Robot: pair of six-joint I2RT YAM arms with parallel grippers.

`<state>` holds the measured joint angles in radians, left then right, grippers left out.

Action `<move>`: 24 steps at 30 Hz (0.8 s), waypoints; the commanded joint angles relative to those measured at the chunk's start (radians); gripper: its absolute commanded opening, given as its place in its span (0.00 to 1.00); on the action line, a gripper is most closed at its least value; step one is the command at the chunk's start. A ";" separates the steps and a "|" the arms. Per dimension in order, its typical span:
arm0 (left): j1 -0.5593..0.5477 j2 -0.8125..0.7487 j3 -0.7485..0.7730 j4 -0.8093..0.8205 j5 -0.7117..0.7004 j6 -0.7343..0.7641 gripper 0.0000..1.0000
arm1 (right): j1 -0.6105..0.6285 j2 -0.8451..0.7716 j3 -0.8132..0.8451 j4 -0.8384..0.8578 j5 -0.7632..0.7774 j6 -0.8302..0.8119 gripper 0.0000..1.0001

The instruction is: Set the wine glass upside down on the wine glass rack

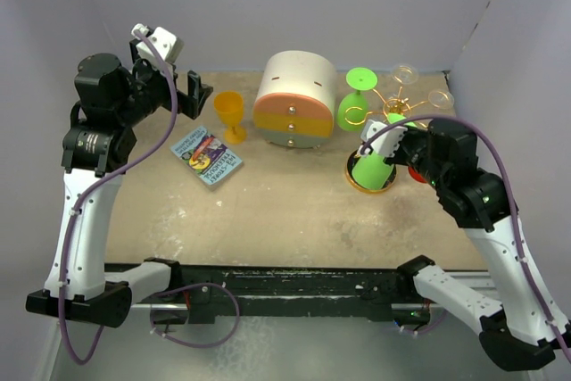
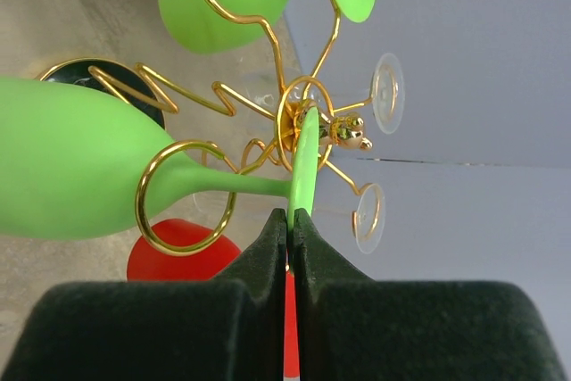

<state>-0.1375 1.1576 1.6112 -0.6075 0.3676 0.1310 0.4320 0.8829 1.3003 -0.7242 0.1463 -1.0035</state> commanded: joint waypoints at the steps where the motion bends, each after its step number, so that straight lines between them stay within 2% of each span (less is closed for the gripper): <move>1: 0.007 0.000 -0.003 0.046 0.019 -0.013 0.99 | 0.004 -0.016 -0.007 -0.011 -0.029 -0.015 0.00; 16: 0.009 -0.003 -0.007 0.049 0.019 -0.009 0.99 | -0.022 -0.040 -0.032 -0.047 -0.066 -0.004 0.00; 24: 0.009 -0.009 -0.017 0.050 0.019 -0.005 0.99 | -0.032 -0.039 -0.035 -0.078 -0.077 0.011 0.06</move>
<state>-0.1375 1.1587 1.6047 -0.6071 0.3683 0.1314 0.4046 0.8509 1.2675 -0.7868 0.0837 -1.0058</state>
